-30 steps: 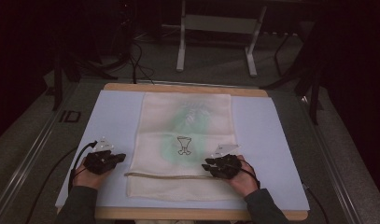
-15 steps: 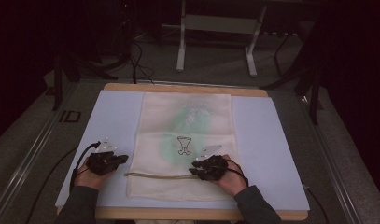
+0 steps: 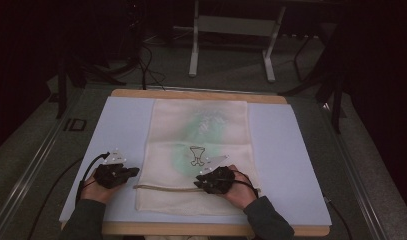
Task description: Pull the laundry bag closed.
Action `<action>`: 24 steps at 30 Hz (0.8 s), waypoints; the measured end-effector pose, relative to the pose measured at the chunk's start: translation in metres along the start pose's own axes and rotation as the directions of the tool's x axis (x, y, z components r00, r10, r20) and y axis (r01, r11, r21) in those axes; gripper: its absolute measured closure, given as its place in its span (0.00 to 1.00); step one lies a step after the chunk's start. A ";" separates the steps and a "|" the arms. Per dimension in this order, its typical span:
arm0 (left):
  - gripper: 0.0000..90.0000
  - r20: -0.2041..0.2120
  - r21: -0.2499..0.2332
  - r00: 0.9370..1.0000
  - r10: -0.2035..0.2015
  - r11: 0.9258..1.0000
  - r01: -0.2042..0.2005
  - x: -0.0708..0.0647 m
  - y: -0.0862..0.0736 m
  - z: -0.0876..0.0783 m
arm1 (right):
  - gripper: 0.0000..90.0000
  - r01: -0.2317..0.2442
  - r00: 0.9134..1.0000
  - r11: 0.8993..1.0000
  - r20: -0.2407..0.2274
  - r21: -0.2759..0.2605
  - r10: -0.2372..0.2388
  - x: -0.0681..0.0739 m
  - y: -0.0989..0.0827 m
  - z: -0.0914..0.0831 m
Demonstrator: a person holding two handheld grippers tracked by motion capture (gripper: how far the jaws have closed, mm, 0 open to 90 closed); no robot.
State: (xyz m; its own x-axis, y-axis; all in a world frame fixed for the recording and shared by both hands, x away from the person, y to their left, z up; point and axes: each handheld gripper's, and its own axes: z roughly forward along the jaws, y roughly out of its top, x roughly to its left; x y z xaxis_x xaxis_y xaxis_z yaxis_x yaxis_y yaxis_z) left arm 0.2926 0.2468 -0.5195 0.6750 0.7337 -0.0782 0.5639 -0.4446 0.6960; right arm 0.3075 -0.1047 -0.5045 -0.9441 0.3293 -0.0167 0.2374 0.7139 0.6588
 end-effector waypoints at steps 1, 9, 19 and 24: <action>1.00 0.003 -0.001 1.000 -0.001 1.000 0.001 0.000 0.000 0.000 | 0.84 0.005 1.000 1.000 -0.002 0.001 -0.005 0.001 0.001 0.001; 1.00 0.017 -0.004 1.000 0.002 1.000 -0.002 0.000 -0.001 0.001 | 0.84 0.037 0.999 0.999 -0.030 0.022 -0.037 0.007 0.011 0.012; 1.00 0.024 -0.007 1.000 -0.002 1.000 0.002 0.001 -0.001 0.000 | 0.84 0.062 0.996 0.998 -0.059 0.018 -0.061 0.016 0.024 0.024; 1.00 0.028 -0.010 1.000 -0.004 1.000 0.004 0.001 -0.001 0.000 | 0.84 0.081 0.994 0.996 -0.071 0.024 -0.079 0.019 0.030 0.028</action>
State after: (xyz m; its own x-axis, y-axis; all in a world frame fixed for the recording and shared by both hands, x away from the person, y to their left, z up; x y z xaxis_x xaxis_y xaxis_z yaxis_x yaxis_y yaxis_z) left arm 0.2927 0.2480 -0.5201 0.6857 0.7209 -0.1006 0.5620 -0.4364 0.7027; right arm 0.3028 -0.0591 -0.5063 -0.9738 0.2270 -0.0152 0.1655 0.7528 0.6371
